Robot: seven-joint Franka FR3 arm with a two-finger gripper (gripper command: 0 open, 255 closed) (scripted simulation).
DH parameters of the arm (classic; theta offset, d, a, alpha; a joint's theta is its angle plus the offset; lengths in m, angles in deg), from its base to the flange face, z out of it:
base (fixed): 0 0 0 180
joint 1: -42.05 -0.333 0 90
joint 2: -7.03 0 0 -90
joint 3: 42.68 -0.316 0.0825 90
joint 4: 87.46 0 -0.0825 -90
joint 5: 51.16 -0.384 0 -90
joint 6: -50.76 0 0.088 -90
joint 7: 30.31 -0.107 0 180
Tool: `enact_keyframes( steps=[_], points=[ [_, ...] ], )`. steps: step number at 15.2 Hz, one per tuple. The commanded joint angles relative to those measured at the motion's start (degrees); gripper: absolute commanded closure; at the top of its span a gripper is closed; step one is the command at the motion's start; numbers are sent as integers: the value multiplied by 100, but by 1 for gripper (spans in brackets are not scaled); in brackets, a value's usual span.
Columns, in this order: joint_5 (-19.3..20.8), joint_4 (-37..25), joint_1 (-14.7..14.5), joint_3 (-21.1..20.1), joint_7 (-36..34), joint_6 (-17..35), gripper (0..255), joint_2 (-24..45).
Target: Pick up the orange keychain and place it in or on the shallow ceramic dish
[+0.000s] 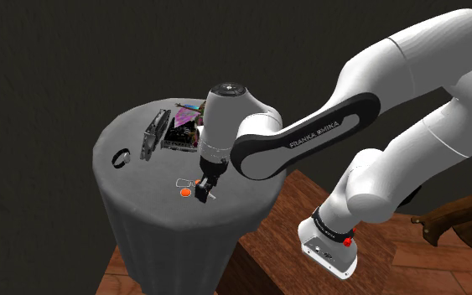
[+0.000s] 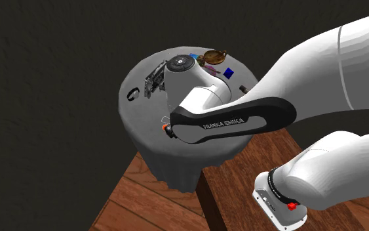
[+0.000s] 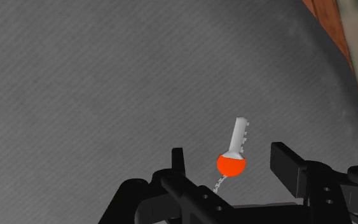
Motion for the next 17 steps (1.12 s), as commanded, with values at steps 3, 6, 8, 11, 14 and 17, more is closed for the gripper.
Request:
enact_keyframes(
  steps=[3,6,8,11,14,17],
  points=[
    [-16,12,-15,-18,1,28,255,20],
    [-18,11,-14,-13,8,19,255,11],
    [-10,5,-16,-12,2,27,255,26],
    [-75,-90,-48,43,57,-249,255,-164],
    [-124,-197,-68,92,101,-522,255,-339],
    [-159,-315,-84,141,137,-792,255,-496]
  ],
)
